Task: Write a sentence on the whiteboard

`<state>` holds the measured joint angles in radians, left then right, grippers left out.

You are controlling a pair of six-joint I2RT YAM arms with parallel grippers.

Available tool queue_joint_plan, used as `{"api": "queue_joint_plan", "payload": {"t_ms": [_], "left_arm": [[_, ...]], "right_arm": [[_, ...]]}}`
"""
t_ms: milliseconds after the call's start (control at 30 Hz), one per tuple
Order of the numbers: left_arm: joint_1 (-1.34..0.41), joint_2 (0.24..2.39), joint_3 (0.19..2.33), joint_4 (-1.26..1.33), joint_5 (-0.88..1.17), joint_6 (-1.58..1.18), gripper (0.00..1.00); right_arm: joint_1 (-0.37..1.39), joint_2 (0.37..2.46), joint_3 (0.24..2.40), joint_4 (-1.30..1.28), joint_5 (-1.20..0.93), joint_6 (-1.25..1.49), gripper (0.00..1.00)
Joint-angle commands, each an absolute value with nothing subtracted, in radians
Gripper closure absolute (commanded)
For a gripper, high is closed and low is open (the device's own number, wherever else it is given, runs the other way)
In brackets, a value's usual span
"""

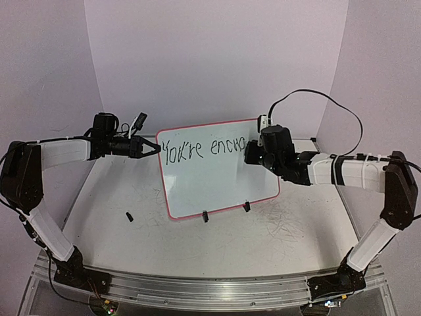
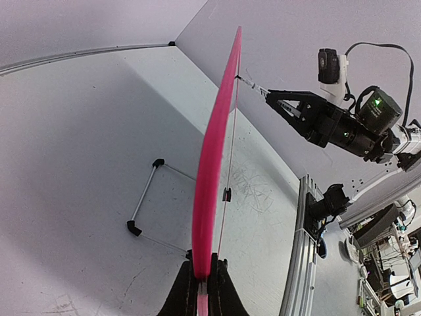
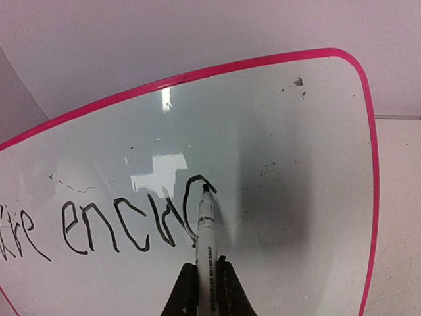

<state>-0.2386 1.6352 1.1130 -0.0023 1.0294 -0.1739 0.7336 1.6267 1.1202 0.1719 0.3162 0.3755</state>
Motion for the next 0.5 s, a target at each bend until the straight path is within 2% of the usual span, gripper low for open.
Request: {"api": "queue_joint_plan", "payload": {"t_ms": [0, 467], "left_arm": [[-0.272, 1.616, 1.147, -0.029, 1.039, -0.147, 1.0], [-0.274, 1.612, 1.146, -0.03, 1.038, -0.147, 1.0]], "right_arm": [[0.728, 1.63, 1.137, 0.178, 0.327, 0.372, 1.0], [0.744, 1.576, 1.017, 0.142, 0.262, 0.435, 1.0]]}}
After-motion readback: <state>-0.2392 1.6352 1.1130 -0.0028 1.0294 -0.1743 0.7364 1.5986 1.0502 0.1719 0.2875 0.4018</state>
